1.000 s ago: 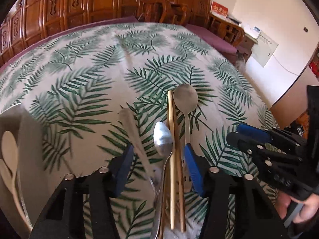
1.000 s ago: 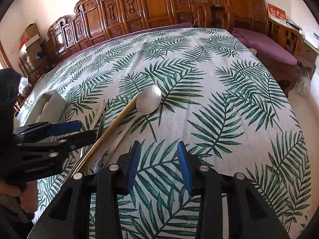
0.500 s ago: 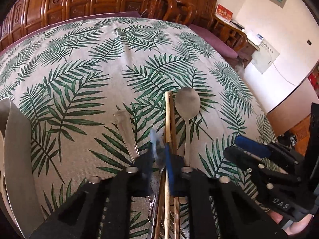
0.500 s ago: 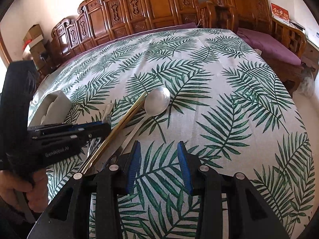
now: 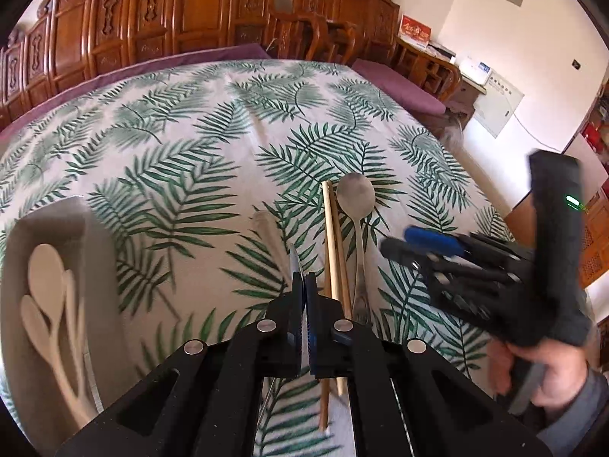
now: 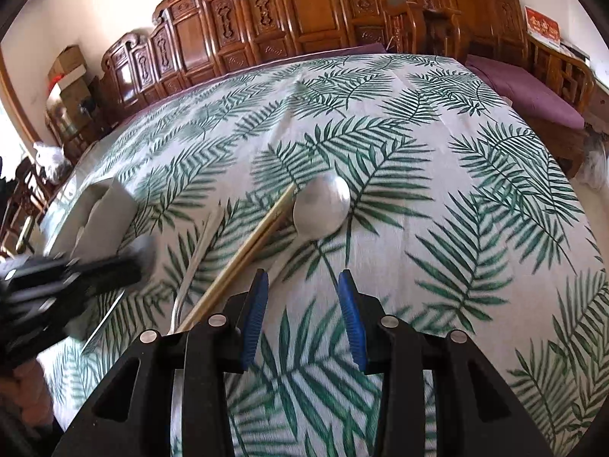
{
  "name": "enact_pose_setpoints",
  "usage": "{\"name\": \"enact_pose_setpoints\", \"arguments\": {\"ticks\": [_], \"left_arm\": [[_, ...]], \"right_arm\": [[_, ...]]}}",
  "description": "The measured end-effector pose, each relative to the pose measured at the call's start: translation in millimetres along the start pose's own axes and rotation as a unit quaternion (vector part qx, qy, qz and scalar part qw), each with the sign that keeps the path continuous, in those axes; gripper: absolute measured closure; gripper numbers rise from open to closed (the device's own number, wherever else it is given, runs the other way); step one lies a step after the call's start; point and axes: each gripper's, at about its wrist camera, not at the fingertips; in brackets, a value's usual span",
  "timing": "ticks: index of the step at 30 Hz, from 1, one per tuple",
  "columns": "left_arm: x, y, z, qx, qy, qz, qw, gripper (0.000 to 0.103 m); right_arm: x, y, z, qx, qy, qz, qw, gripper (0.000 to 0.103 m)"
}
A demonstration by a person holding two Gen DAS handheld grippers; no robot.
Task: Organize utensils
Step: 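Close the right tool on the metal spoon's handle while the left tool holds its utensil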
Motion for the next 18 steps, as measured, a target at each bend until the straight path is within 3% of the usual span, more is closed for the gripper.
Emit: {"name": "enact_pose_setpoints", "arguments": {"ticks": [10, 16, 18], "left_arm": [[6.5, 17.3, 6.5, 0.002, -0.004, -0.028, 0.9996, 0.102], [9.2, 25.2, 6.4, -0.002, -0.007, -0.037, 0.9993, 0.102], [9.7, 29.8, 7.0, -0.002, -0.006, -0.042, 0.9991, 0.102]], "right_arm": [[-15.2, -23.9, 20.9, 0.057, 0.013, 0.019, 0.998, 0.06], [-16.7, -28.7, 34.9, 0.084, 0.03, 0.037, 0.995, 0.063], [-16.5, -29.7, 38.4, 0.103, 0.04, 0.044, 0.993, 0.069]]}}
Point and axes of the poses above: each gripper's, at about its wrist camera, not at the fingertips, and y roughly against the way its jaws point, z to its left, x to its underside, and after that the axes turned 11 degrees about z, right-handed
